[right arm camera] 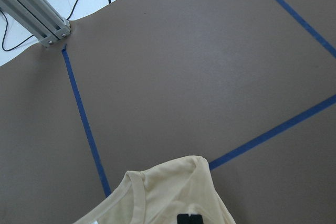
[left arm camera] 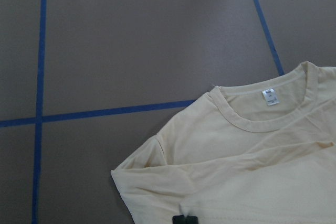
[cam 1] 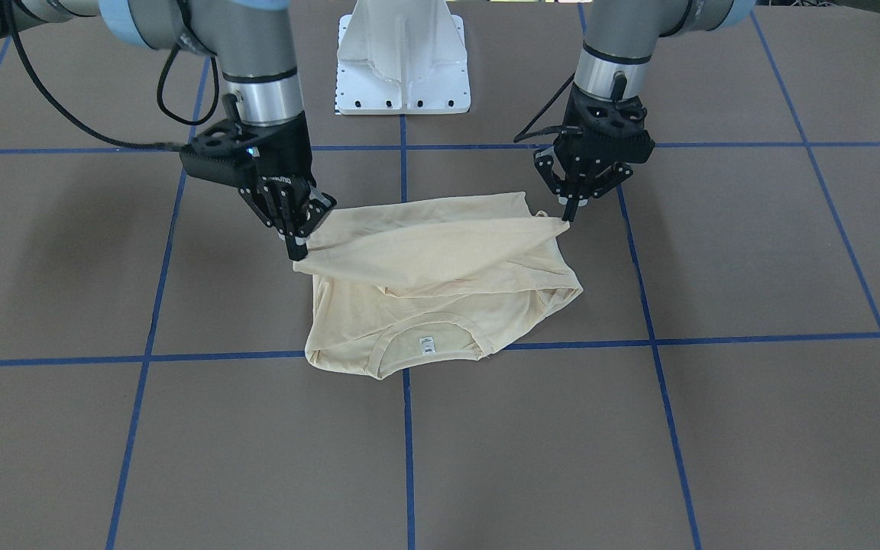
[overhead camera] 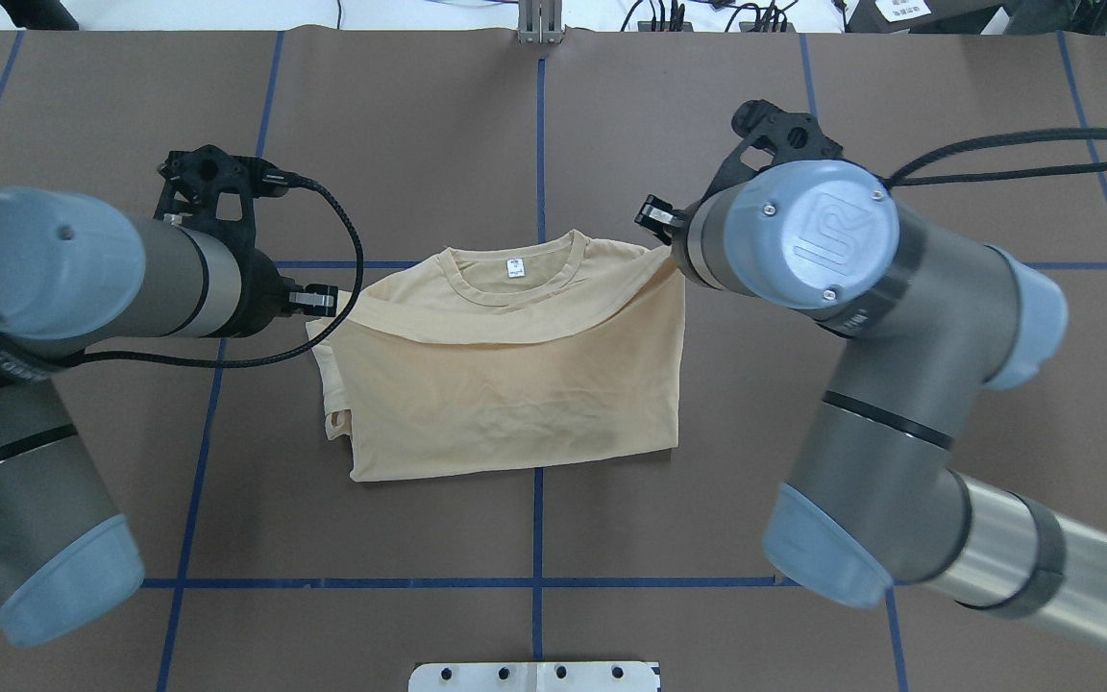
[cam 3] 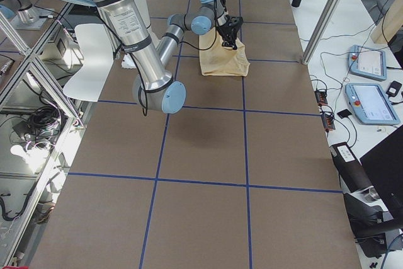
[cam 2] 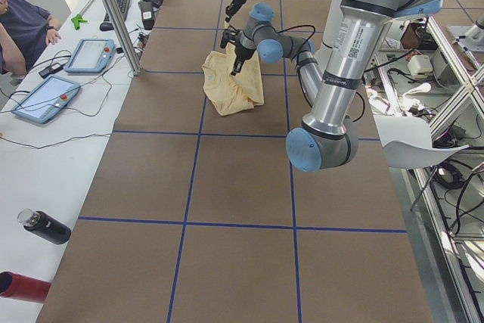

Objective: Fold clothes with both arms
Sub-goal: 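Lift the hem with both grippers and fold it toward the collar, then release the hem and raise both grippers away from the folded shirt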

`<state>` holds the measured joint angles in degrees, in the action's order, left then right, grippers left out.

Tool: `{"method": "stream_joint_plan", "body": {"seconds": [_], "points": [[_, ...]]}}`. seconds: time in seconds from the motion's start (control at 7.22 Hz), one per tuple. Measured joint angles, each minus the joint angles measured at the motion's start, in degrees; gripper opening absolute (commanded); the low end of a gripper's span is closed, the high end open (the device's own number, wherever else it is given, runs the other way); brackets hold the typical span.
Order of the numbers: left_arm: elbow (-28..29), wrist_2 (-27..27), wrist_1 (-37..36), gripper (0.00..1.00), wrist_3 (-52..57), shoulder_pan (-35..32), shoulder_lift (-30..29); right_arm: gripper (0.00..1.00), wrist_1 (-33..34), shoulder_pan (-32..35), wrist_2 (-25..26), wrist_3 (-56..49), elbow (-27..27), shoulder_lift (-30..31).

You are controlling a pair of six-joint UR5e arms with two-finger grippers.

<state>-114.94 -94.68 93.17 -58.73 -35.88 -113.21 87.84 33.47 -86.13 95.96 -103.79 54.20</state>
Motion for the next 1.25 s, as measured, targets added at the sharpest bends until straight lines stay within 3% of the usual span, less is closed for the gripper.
{"method": "stream_joint_plan", "body": {"seconds": [0.28, 0.55, 0.69, 0.83, 1.25], "points": [[9.2, 2.0, 6.5, 0.00, 1.2, -0.2, -0.9, 0.00, -5.7, 1.1, 0.1, -0.3, 13.1, -5.1], [18.1, 2.7, 14.3, 0.00, 1.4, -0.2, -1.8, 0.00, -8.5, 1.7, 0.1, -0.7, 19.0, -6.5], [20.6, 2.7, 16.7, 0.60, 1.4, -0.2, -2.1, 0.54, -9.1, 2.1, 0.1, -1.8, 19.9, -6.4], [21.7, 2.8, 17.8, 1.00, 2.3, -0.2, -2.1, 1.00, -9.4, 2.6, -0.1, -3.2, 20.2, -6.2], [17.1, -1.2, 20.2, 1.00, 10.7, -1.5, -0.8, 1.00, -9.6, 6.0, -5.0, -7.7, 19.8, -5.6]]}}
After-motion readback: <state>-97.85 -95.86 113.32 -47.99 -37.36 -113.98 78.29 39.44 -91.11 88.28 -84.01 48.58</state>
